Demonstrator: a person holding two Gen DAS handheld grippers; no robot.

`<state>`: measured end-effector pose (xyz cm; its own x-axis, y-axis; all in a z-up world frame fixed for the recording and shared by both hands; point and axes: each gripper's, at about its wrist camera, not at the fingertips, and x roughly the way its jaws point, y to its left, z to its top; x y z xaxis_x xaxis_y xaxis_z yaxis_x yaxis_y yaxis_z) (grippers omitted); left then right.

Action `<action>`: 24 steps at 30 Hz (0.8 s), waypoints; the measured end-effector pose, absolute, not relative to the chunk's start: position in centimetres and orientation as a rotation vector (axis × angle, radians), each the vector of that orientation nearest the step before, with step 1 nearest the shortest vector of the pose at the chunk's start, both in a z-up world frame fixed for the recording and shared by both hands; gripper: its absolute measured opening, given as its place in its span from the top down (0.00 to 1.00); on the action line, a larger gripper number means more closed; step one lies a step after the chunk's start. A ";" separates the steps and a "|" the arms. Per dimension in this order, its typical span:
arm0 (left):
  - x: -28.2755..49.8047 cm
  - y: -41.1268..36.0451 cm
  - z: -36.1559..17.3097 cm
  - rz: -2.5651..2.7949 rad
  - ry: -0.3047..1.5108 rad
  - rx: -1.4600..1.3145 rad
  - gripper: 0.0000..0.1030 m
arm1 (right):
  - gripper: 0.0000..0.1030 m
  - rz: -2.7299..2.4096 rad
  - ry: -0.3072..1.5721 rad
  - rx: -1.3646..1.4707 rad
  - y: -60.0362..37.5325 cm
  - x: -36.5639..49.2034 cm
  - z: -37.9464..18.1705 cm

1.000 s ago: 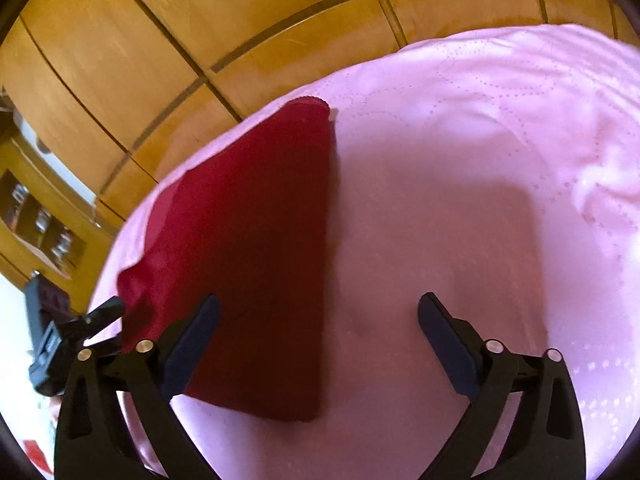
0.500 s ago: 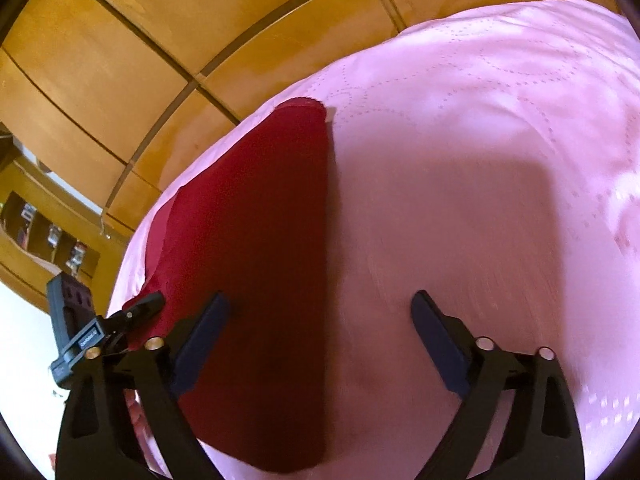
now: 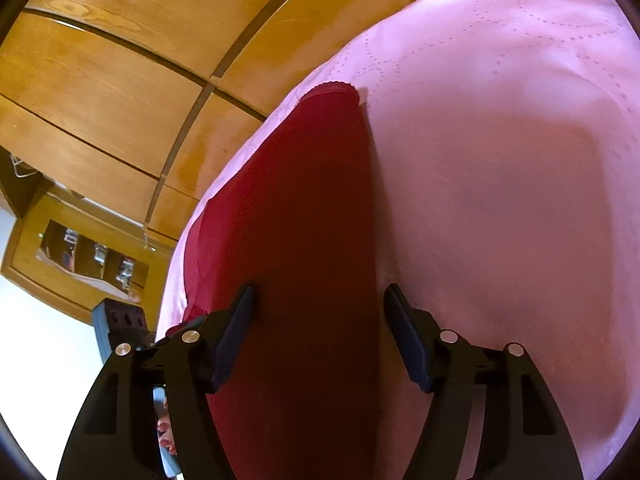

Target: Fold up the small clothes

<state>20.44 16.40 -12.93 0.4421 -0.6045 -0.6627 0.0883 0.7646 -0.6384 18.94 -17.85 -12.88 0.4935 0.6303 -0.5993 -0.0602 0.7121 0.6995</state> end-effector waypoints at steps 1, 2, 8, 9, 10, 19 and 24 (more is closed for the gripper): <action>20.3 16.5 -12.9 -0.460 1.033 -0.574 0.45 | 0.36 0.458 0.974 0.666 -17.6 19.3 -13.0; 20.3 16.5 -12.9 -0.459 1.033 -0.573 0.45 | 0.36 0.458 0.972 0.661 -17.5 19.4 -12.9; 20.5 15.7 -12.7 -0.454 1.019 -0.536 0.41 | 0.36 0.441 0.965 0.618 -16.9 19.8 -12.8; 20.5 15.6 -12.8 -0.459 1.019 -0.536 0.36 | 0.36 0.440 0.964 0.613 -16.9 19.8 -12.9; 20.7 15.3 -12.8 -0.463 1.018 -0.532 0.34 | 0.36 0.439 0.960 0.604 -16.8 19.8 -12.9; 20.8 14.7 -12.4 -0.446 1.006 -0.463 0.45 | 0.37 0.428 0.935 0.538 -16.4 19.5 -12.8; 19.8 14.6 -11.6 -0.424 0.979 -0.438 0.56 | 0.42 0.395 0.887 0.440 -15.5 18.8 -11.6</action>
